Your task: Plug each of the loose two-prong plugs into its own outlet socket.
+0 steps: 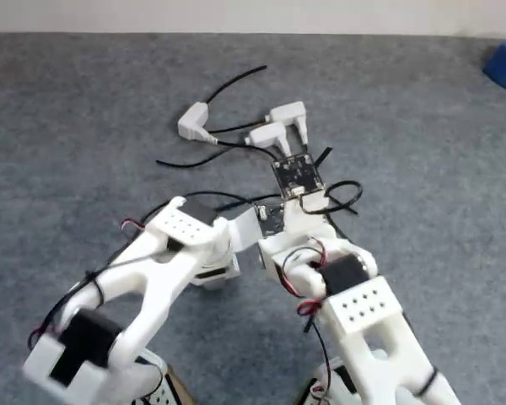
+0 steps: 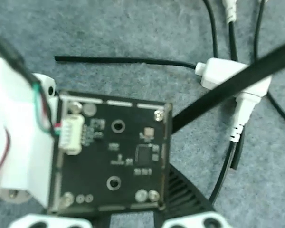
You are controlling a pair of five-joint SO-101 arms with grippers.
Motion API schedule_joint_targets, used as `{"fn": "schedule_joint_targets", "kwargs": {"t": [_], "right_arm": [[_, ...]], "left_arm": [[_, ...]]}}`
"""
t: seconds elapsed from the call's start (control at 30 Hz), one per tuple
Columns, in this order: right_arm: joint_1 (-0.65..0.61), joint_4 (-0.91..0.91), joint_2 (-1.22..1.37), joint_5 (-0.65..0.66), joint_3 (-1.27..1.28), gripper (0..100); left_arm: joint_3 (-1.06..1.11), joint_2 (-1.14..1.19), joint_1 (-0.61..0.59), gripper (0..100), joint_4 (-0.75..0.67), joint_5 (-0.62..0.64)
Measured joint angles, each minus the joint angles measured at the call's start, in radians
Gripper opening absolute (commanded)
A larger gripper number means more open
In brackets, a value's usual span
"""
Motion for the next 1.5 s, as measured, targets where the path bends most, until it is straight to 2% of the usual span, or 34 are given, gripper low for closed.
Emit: {"fn": "schedule_joint_targets", "kwargs": {"t": [0.13,0.27,0.37,0.5,0.67,0.97,1.23,1.5], "right_arm": [[0.098,0.032,-0.021,-0.029,0.011,0.6],[0.282,0.026,-0.021,-0.049,0.002,0.6],[0.358,0.031,-0.003,-0.049,0.028,0.6],[0.358,0.025,-0.006,-0.049,0.038,0.6],[0.353,0.025,-0.008,-0.049,0.043,0.6],[0.411,0.057,-0.009,-0.049,0.043,0.6],[0.431,0.057,-0.008,-0.049,0.043,0.6],[0.442,0.141,-0.008,-0.049,-0.012,0.6]], "left_arm": [[0.081,-0.164,0.063,15,0.000,0.060],[0.160,-0.334,0.074,15,0.002,0.072],[0.210,-0.411,0.160,15,0.023,0.080],[0.216,-0.439,0.069,15,0.020,0.089],[0.216,-0.440,-0.052,15,0.011,0.037],[0.216,-0.440,-0.041,15,0.011,0.026],[0.216,-0.440,0.063,16,0.009,0.063],[0.216,-0.440,0.072,36,0.008,0.037]]}}
